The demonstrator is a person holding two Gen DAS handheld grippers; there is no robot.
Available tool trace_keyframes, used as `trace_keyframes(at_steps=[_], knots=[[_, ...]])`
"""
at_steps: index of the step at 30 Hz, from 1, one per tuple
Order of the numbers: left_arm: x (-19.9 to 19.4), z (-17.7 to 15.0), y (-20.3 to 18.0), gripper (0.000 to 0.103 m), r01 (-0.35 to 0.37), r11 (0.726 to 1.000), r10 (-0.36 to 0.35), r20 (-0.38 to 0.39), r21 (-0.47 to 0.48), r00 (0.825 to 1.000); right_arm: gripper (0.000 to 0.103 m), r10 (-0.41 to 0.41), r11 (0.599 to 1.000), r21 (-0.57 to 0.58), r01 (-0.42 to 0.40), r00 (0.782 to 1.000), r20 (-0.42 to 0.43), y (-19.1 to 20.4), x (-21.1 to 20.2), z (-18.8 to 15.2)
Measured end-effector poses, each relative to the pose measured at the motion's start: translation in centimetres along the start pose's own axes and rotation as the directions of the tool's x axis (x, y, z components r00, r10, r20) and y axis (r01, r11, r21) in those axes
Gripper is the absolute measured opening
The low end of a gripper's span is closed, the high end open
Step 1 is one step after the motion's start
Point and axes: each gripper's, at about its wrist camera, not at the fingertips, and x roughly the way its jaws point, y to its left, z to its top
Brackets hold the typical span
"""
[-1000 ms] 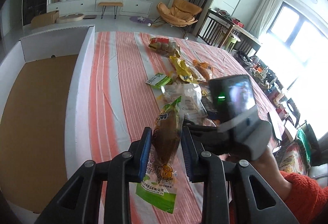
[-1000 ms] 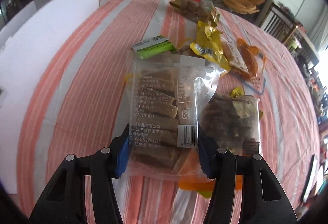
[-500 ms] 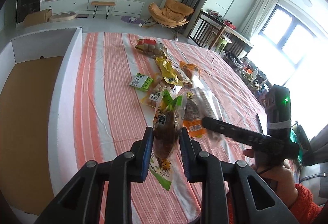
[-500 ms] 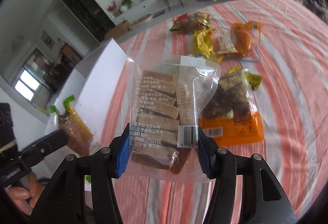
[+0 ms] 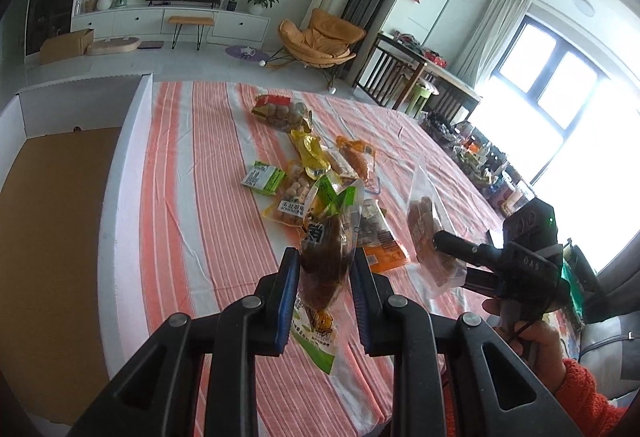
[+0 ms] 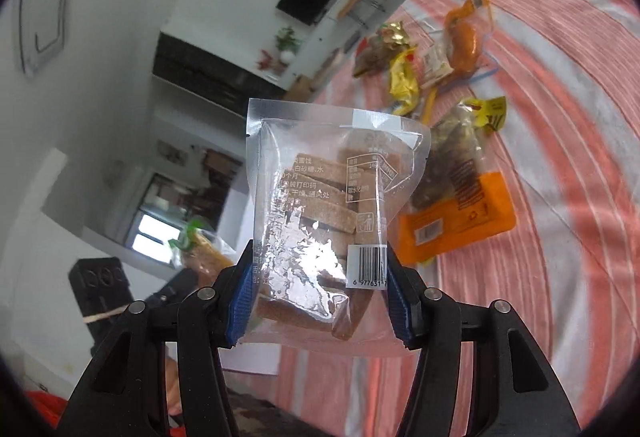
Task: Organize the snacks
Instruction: 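Lift both held snack packets and carry them toward the white box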
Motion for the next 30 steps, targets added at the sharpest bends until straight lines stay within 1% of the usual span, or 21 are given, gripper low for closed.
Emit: trace_keyframes(at_steps=[2, 4, 5, 6, 7, 8, 9, 10, 13, 16, 18, 20, 21, 22, 23, 24, 25, 27, 28, 29, 30], knots=[[-0.9, 0.1, 0.2, 0.025, 0.008, 1.000, -0.008, 0.020, -0.011, 1.000, 0.059, -0.056, 0.996, -0.064, 0.056, 0.998, 0.006, 1.4, 0.2, -1.2], [-2.0, 0.3, 0.6, 0.025, 0.021, 0.999, -0.020, 0.043, -0.028, 0.999, 0.059, -0.120, 0.984, -0.136, 0.118, 0.993, -0.004, 2.5, 0.2, -0.9], [-2.8, 0.5, 0.9, 0.025, 0.032, 0.999, -0.029, 0.057, -0.040, 0.998, 0.059, -0.121, 0.981, -0.156, 0.119, 0.993, -0.007, 4.5, 0.9, -3.1], [-3.6, 0.6, 1.2, 0.025, 0.042, 0.998, -0.038, 0.072, -0.054, 0.997, 0.059, -0.118, 0.977, -0.182, 0.113, 0.993, -0.013, 5.3, 1.2, -2.7], [-4.6, 0.8, 1.7, 0.023, 0.053, 0.996, -0.046, 0.090, -0.070, 0.995, 0.059, -0.117, 0.973, -0.203, 0.112, 0.993, -0.015, 7.1, 2.0, -3.6], [-5.7, 1.0, 2.4, 0.016, 0.063, 0.994, -0.053, 0.112, -0.088, 0.992, 0.059, -0.116, 0.967, -0.231, 0.109, 0.993, -0.019, 8.6, 2.8, -4.0], [-6.9, 1.2, 3.1, 0.012, 0.074, 0.992, -0.060, 0.131, -0.105, 0.990, 0.059, -0.109, 0.960, -0.261, 0.098, 0.994, -0.027, 10.0, 3.6, -3.9], [-8.0, 1.3, 3.7, 0.011, 0.081, 0.989, -0.062, 0.149, -0.121, 0.987, 0.059, -0.101, 0.956, -0.281, 0.088, 0.994, -0.034, 12.2, 5.0, -4.8], [-12.5, 1.7, 7.0, 0.011, 0.064, 0.982, -0.023, 0.223, -0.178, 0.975, 0.059, -0.043, 0.940, -0.340, 0.012, 0.995, -0.085, 17.4, 8.8, -5.5], [-15.4, 1.8, 10.3, 0.011, -0.042, 0.974, 0.100, 0.256, -0.223, 0.962, 0.059, 0.031, 0.930, -0.357, -0.090, 0.986, -0.167, 22.7, 13.5, -6.5], [-16.8, 1.6, 12.2, 0.011, -0.041, 0.966, 0.107, 0.250, -0.255, 0.962, 0.059, 0.114, 0.926, -0.328, -0.184, 0.968, -0.221, 24.8, 15.8, -6.0], [-17.6, 1.2, 12.2, 0.012, -0.055, 0.972, 0.110, 0.237, -0.227, 0.965, 0.059, 0.160, 0.914, -0.334, -0.230, 0.961, -0.224, 25.6, 16.0, -4.8], [-17.6, 1.0, 11.8, 0.018, -0.070, 0.976, 0.118, 0.235, -0.205, 0.965, 0.059, 0.159, 0.904, -0.361, -0.229, 0.964, -0.211, 25.8, 15.3, -4.5], [-17.4, 0.7, 10.9, 0.037, -0.073, 0.983, 0.110, 0.224, -0.168, 0.968, 0.059, 0.154, 0.898, -0.381, -0.218, 0.969, -0.193, 25.9, 14.3, -4.2], [-16.8, 0.4, 10.0, 0.067, -0.061, 0.988, 0.089, 0.207, -0.140, 0.974, 0.059, 0.147, 0.898, -0.389, -0.207, 0.973, -0.178, 25.6, 13.4, -4.1], [-16.2, 0.2, 9.0, 0.077, -0.043, 0.992, 0.065, 0.194, -0.116, 0.979, 0.059, 0.134, 0.899, -0.396, -0.187, 0.978, -0.157, 25.1, 12.2, -4.1], [-15.2, -0.1, 7.7, 0.083, -0.020, 0.996, 0.034, 0.171, -0.081, 0.985, 0.059, 0.109, 0.899, -0.411, -0.153, 0.986, -0.130, 24.8, 11.0, -4.3], [-12.6, -0.6, 4.8, 0.083, 0.041, 0.999, -0.041, 0.061, 0.011, 0.997, 0.059, 0.052, 0.890, -0.448, -0.081, 0.996, -0.076, 24.2, 8.9, -5.0], [-11.6, -1.1, 3.3, 0.083, 0.057, 0.997, -0.058, 0.007, 0.053, 0.998, 0.059, 0.030, 0.889, -0.456, -0.052, 0.998, -0.056, 24.1, 7.9, -5.5], [-10.0, -2.1, 1.5, 0.083, 0.056, 0.992, -0.050, -0.062, 0.114, 0.997, 0.059, 0.011, 0.890, -0.455, -0.027, 0.999, -0.039, 23.9, 6.9, -6.2], [-8.0, -3.5, -0.2, 0.083, 0.030, 0.982, -0.003, -0.140, 0.187, 0.990, 0.059, -0.001, 0.895, -0.447, -0.013, 1.000, -0.030, 23.5, 5.8, -6.8]])
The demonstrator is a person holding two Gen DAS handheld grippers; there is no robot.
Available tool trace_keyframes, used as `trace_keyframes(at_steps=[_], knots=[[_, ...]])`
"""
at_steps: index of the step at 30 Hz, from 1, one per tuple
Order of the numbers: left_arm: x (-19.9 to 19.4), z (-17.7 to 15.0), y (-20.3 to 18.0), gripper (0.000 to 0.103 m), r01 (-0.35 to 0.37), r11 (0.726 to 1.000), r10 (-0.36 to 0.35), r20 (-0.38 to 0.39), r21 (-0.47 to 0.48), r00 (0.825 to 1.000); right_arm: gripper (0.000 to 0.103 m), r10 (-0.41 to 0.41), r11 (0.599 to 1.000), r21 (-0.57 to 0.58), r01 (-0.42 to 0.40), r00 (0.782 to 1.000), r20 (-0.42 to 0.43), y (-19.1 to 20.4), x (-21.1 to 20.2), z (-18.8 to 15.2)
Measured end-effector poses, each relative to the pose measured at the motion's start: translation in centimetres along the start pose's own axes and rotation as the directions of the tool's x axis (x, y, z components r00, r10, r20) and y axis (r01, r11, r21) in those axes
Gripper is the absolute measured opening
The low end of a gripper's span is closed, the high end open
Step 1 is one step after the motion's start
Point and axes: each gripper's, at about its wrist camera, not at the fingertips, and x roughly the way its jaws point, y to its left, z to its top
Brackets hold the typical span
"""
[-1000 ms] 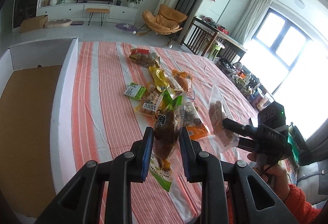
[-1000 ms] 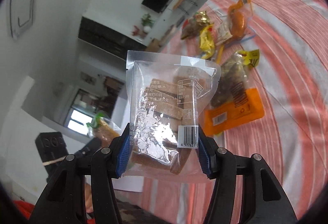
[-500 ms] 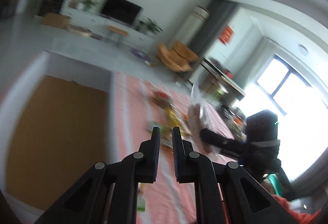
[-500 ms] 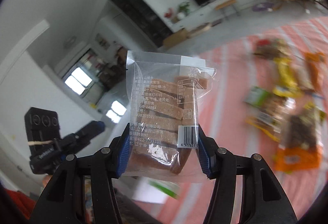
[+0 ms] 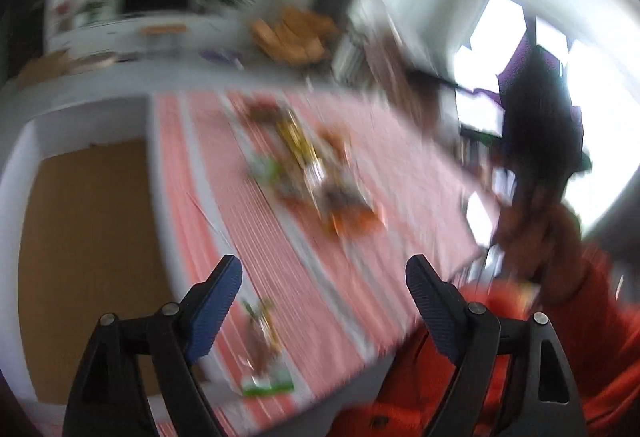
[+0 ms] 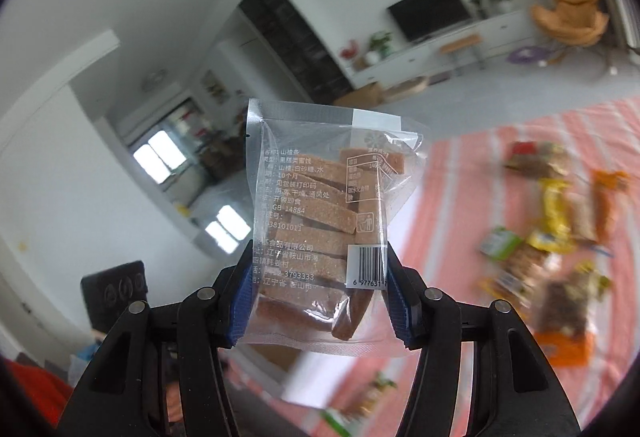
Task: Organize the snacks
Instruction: 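Lift both held snack packets and carry them toward the white box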
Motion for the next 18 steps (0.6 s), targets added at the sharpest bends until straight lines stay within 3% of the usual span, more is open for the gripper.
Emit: trace_keyframes(at_steps=[2, 4, 6, 10, 12, 14, 18], knots=[[3.8, -1.7, -2.4, 0.075, -0.081, 0.992, 0.092, -0.122, 0.097, 0.988, 0.059, -0.030, 0.999, 0.024, 0.029, 1.000, 0.008, -0.4, -1.8, -1.4], [8.1, -3.8, -3.2, 0.063, -0.166, 0.975, 0.194, -0.197, 0.150, 0.961, 0.059, -0.052, 0.998, 0.040, 0.052, 0.999, 0.015, -0.6, -3.2, -2.6], [10.9, -5.1, -3.2, 0.060, -0.251, 0.956, 0.281, -0.220, 0.155, 0.934, 0.059, -0.065, 0.997, 0.052, 0.064, 0.998, 0.023, -0.5, -3.9, -3.3], [14.2, -6.7, -1.0, 0.058, -0.333, 0.940, 0.340, -0.258, 0.072, 0.904, 0.059, -0.060, 0.996, 0.070, 0.057, 0.997, 0.042, 0.1, -5.3, -3.9], [14.8, -7.3, -1.5, 0.061, -0.393, 0.914, 0.405, -0.238, 0.101, 0.883, 0.059, -0.055, 0.996, 0.070, 0.051, 0.997, 0.052, 0.5, -5.9, -3.9], [15.4, -7.5, -1.4, 0.079, -0.395, 0.913, 0.407, -0.239, 0.099, 0.882, 0.059, -0.047, 0.997, 0.071, 0.043, 0.997, 0.058, 0.5, -6.7, -4.3], [17.3, -7.9, -1.4, 0.097, -0.425, 0.898, 0.440, -0.205, 0.113, 0.874, 0.059, -0.019, 0.998, 0.068, 0.013, 0.996, 0.083, 0.4, -7.1, -4.5]])
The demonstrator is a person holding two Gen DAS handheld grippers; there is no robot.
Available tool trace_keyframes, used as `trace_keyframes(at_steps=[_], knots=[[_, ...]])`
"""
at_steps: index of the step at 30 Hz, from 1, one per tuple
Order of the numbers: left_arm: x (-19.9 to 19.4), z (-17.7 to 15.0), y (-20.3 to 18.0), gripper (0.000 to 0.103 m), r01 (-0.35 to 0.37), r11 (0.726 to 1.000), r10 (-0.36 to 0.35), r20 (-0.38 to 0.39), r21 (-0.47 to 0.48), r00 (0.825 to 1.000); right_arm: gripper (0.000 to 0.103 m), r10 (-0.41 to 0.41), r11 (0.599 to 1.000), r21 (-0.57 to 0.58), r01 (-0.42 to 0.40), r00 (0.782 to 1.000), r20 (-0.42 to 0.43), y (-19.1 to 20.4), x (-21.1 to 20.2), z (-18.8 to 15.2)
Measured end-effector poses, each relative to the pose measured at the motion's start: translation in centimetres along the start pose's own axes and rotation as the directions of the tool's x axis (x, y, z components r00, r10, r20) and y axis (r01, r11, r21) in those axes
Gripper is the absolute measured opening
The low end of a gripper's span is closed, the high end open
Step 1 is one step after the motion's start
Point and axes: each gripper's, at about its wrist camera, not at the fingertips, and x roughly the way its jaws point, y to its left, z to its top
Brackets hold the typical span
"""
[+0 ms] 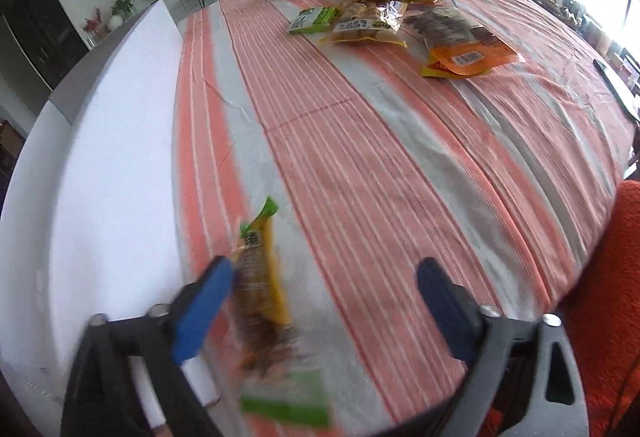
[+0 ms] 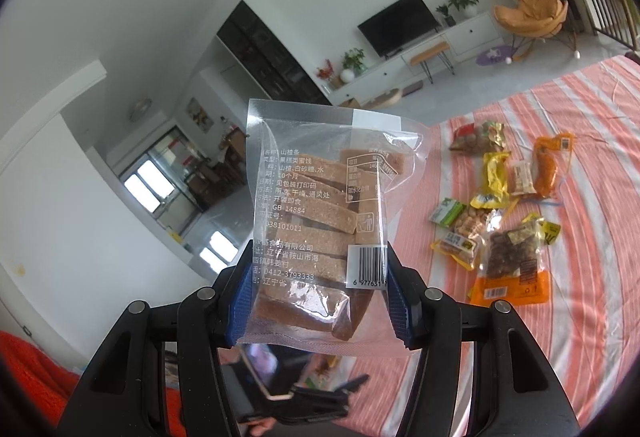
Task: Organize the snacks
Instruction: 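Lift both held snack packets and carry them toward the white box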
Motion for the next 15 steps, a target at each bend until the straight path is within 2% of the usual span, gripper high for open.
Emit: trace_keyframes(at_steps=[2, 4, 5, 6, 7, 8, 10, 12, 13, 15], knots=[[0.3, 0.9, 0.3, 0.100, 0.034, 0.998, -0.033, 0.024, -0.044, 0.999, 0.059, 0.010, 1.000, 0.002, -0.010, 1.000, 0.003, 0.1, -0.1, -0.1], [0.2, 2.2, 0.9, 0.098, 0.147, 0.984, -0.142, 0.055, -0.102, 0.988, 0.059, 0.011, 1.000, 0.003, -0.011, 1.000, 0.000, 0.0, 0.3, -0.1], [0.4, 2.5, 1.3, 0.080, 0.265, 0.955, -0.261, 0.051, -0.134, 0.964, 0.059, 0.008, 1.000, 0.002, -0.008, 1.000, -0.002, -0.1, 0.4, -0.1], [1.3, 2.9, 1.6, 0.073, 0.410, 0.892, -0.414, 0.018, -0.191, 0.910, 0.059, 0.006, 1.000, 0.001, -0.006, 1.000, -0.003, -0.1, 0.4, -0.1], [1.3, 3.3, 1.7, 0.070, 0.410, 0.891, -0.417, 0.008, -0.196, 0.909, 0.059, 0.006, 1.000, 0.002, -0.006, 1.000, -0.003, -0.2, 0.5, -0.1], [0.8, 3.8, 2.0, 0.069, 0.384, 0.905, -0.388, 0.015, -0.184, 0.921, 0.059, 0.004, 1.000, 0.004, -0.004, 1.000, -0.002, -0.3, 0.5, 0.0], [-1.1, 4.7, 3.7, 0.071, 0.375, 0.909, -0.370, 0.064, -0.183, 0.927, 0.059, -0.004, 1.000, 0.010, 0.004, 1.000, 0.005, -0.6, 0.3, 0.1], [-2.5, 5.4, 5.2, 0.079, 0.378, 0.908, -0.373, 0.060, -0.181, 0.926, 0.059, -0.009, 1.000, 0.013, 0.008, 1.000, 0.012, -0.9, 0.0, 0.2], [-2.9, 5.5, 5.7, 0.084, 0.364, 0.915, -0.360, 0.055, -0.175, 0.931, 0.060, -0.011, 1.000, 0.014, 0.011, 1.000, 0.014, -1.0, -0.1, 0.3], [-3.4, 5.6, 6.0, 0.089, 0.285, 0.949, -0.287, 0.007, -0.137, 0.958, 0.060, -0.012, 1.000, 0.018, 0.012, 1.000, 0.015, -1.3, 0.0, 0.4]])
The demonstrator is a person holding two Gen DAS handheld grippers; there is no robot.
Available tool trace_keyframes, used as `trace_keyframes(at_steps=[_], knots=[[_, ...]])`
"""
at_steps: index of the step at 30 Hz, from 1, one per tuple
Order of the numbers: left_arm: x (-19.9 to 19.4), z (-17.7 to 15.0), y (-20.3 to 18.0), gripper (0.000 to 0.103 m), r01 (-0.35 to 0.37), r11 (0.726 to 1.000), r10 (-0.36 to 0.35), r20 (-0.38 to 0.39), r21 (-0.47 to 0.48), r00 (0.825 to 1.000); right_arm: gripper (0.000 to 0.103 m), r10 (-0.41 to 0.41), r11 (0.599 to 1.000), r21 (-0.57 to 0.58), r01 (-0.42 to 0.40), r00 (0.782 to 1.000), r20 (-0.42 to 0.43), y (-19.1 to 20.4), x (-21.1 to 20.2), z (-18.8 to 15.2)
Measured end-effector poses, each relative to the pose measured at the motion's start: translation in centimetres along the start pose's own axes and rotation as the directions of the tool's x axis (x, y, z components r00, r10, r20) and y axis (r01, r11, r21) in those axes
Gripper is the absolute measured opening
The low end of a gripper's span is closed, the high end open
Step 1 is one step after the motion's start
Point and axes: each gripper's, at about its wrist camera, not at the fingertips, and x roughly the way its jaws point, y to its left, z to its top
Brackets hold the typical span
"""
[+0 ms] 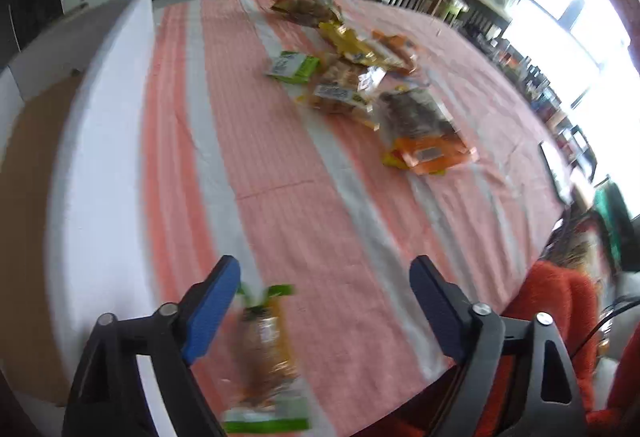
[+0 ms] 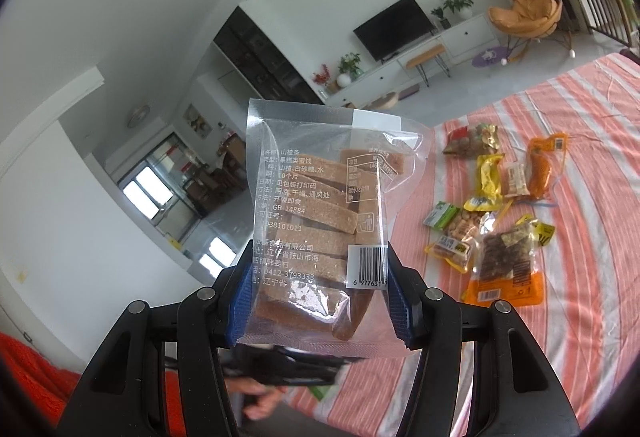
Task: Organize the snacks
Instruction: 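Lift both held snack packets and carry them toward the white box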
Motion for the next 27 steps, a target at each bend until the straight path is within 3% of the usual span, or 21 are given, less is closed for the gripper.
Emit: trace_keyframes(at_steps=[3, 7, 10, 13, 15, 16, 17, 19, 20, 23, 27], knots=[[0.9, -1.6, -1.1, 0.088, -0.091, 0.993, 0.097, -0.087, 0.070, 0.991, 0.060, 0.012, 1.000, 0.009, -0.012, 1.000, 0.004, -0.2, 0.3, 0.1], [2.5, -4.3, -2.5, 0.088, -0.221, 0.967, 0.234, -0.100, 0.127, 0.967, 0.060, 0.027, 1.000, -0.010, -0.027, 1.000, -0.001, 0.4, 0.5, -0.1], [3.9, -5.4, -1.6, 0.090, -0.247, 0.961, 0.261, -0.107, 0.127, 0.959, 0.060, 0.028, 0.999, -0.017, -0.028, 1.000, -0.010, 0.8, 0.5, -0.3], [4.1, -5.8, 0.2, 0.094, -0.190, 0.981, 0.192, -0.114, 0.031, 0.975, 0.060, 0.026, 0.999, -0.018, -0.026, 1.000, -0.017, 1.1, 0.6, -0.4], [3.8, -6.4, 0.8, 0.088, -0.186, 0.983, 0.184, -0.091, -0.005, 0.979, 0.060, 0.025, 0.999, -0.021, -0.026, 0.999, -0.020, 1.3, 0.8, -0.6], [3.3, -6.8, 1.1, 0.066, -0.206, 0.978, 0.205, -0.069, -0.008, 0.976, 0.060, 0.026, 0.999, -0.022, -0.026, 0.999, -0.022, 1.4, 0.9, -0.6], [2.7, -7.1, 1.4, 0.058, -0.187, 0.982, 0.186, -0.054, -0.021, 0.981, 0.060, 0.026, 0.999, -0.021, -0.027, 0.999, -0.023, 1.4, 1.0, -0.7], [2.1, -7.9, 2.3, 0.052, -0.140, 0.989, 0.136, -0.065, -0.058, 0.989, 0.060, 0.028, 0.999, -0.018, -0.028, 0.999, -0.025, 1.5, 1.3, -0.7], [1.8, -8.4, 2.5, 0.034, -0.134, 0.989, 0.131, -0.053, -0.060, 0.990, 0.060, 0.027, 0.999, -0.017, -0.027, 0.999, -0.026, 1.6, 1.5, -0.7], [1.4, -9.0, 2.9, 0.033, -0.044, 0.993, 0.038, -0.056, -0.110, 0.998, 0.060, 0.027, 1.000, -0.015, -0.027, 0.999, -0.037, 1.6, 2.3, -0.7], [1.0, -8.6, 2.9, 0.032, 0.012, 0.991, -0.015, -0.028, -0.133, 0.999, 0.060, 0.028, 1.000, -0.004, -0.028, 0.998, -0.061, 1.6, 3.6, -0.7]])
